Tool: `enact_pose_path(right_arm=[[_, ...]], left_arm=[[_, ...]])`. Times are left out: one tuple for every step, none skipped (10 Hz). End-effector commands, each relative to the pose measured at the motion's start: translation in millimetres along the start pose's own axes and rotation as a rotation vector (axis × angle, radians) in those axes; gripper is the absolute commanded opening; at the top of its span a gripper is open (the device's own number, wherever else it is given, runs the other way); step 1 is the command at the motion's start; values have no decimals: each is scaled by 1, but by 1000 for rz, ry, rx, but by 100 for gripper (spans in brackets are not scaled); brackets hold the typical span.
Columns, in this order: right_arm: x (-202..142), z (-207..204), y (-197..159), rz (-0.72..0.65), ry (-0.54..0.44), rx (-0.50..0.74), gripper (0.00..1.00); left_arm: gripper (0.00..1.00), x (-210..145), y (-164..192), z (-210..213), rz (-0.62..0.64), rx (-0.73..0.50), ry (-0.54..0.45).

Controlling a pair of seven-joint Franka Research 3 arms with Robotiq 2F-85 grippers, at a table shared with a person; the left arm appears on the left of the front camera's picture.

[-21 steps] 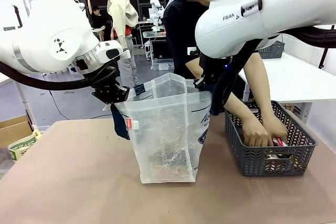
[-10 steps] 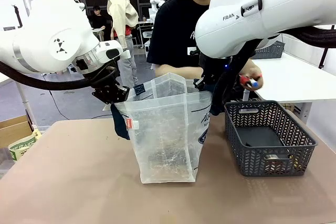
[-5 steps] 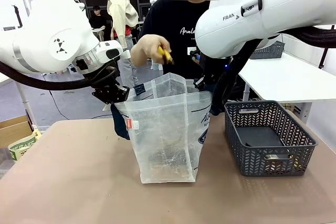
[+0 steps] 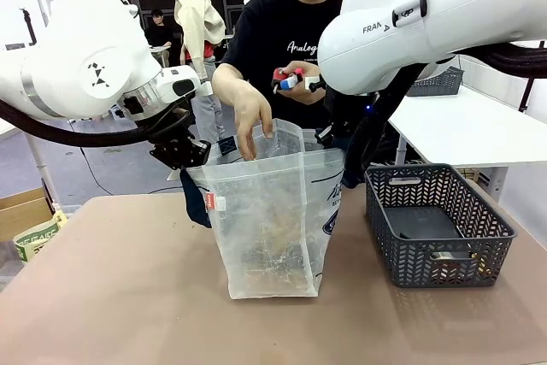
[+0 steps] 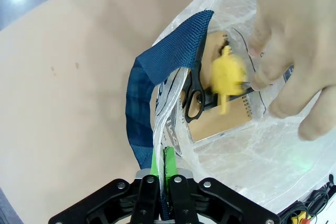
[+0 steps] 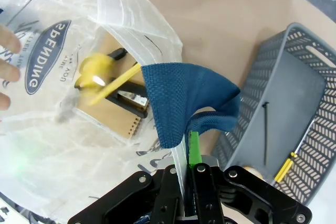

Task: Transfer purchased items from the store into the shopping bag.
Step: Move the Reusable shopping bag to the right side of the table.

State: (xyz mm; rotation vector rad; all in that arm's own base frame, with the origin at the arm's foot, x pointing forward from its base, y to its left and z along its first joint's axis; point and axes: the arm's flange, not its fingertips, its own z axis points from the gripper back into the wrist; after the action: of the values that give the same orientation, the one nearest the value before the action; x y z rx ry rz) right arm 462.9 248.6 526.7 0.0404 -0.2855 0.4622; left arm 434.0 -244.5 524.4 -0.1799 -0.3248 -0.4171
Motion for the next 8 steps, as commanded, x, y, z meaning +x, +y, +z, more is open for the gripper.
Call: enact_pose_path(right_arm=[[0,0,0,-1,-2,0,0],[0,0,0,-1,-2,0,0],[0,0,0,-1,-2,0,0],[0,0,0,-1,-2,0,0],[0,0,0,-1,-2,0,0],[0,0,0,-1,-2,0,0],[0,0,0,-1,-2,0,0],[0,0,0,-1,-2,0,0]], left_arm=[[0,0,2,1,5,0,-2],[0,0,2,1,5,0,-2],[0,0,2,1,5,0,-2],[0,0,2,1,5,0,-2],[0,0,2,1,5,0,-2],[0,0,2,1,5,0,-2],[0,0,2,1,5,0,-2],[0,0,2,1,5,0,-2]])
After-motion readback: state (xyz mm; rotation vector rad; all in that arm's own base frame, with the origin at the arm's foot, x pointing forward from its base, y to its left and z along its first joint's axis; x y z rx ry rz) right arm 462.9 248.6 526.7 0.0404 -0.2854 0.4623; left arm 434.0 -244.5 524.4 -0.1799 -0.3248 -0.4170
